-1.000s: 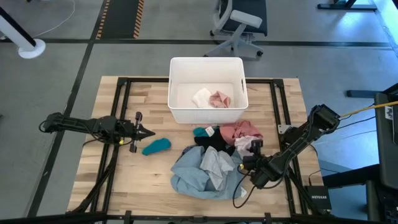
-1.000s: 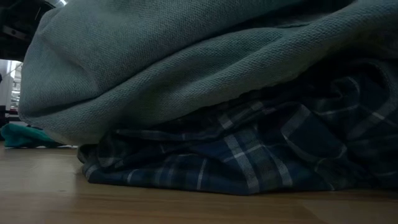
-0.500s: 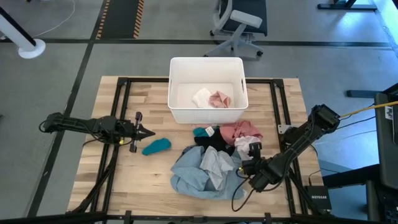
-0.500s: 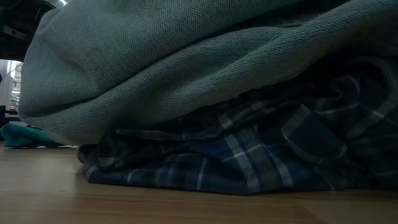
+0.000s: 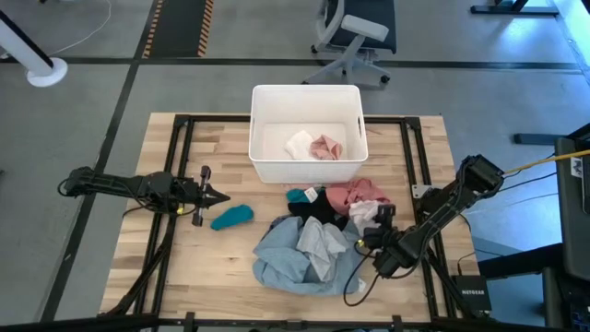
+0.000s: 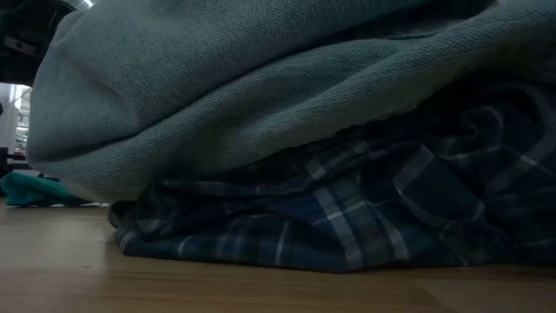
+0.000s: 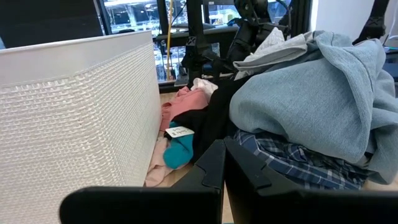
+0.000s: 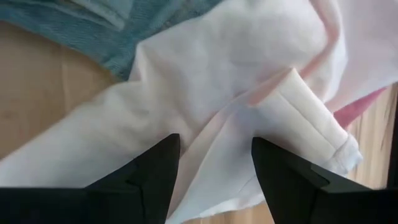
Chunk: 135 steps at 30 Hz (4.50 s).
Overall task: Sort clothes
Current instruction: Put the white underwear into the white laundry bin, then put the pink underwear into the white laundry bin
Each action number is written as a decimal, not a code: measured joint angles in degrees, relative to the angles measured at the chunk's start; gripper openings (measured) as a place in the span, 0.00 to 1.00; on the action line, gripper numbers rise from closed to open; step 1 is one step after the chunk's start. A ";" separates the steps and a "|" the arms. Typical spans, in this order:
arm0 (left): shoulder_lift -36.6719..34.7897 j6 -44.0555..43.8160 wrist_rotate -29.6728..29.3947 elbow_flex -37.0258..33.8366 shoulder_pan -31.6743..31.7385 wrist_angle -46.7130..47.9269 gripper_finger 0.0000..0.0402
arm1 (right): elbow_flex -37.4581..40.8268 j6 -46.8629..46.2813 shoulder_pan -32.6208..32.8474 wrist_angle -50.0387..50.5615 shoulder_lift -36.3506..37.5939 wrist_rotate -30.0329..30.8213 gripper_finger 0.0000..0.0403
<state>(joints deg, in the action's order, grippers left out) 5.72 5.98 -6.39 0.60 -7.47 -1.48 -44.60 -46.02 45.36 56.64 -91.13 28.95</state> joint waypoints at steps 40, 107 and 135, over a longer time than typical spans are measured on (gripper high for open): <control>0.02 0.00 0.00 0.00 0.00 -0.01 0.00 | -39.02 20.04 -6.72 33.41 4.24 35.03 0.05; 0.32 0.00 0.00 0.00 -0.02 0.00 0.00 | -68.74 86.51 -58.84 -2.66 -11.74 1.29 0.50; 0.33 -0.02 0.00 0.00 -0.02 -0.02 0.00 | -62.46 53.13 -24.30 33.29 -5.75 12.59 0.59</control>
<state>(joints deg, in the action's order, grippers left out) 6.04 5.96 -6.39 0.60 -7.49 -1.50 -107.06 7.11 21.06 89.93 -96.88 41.54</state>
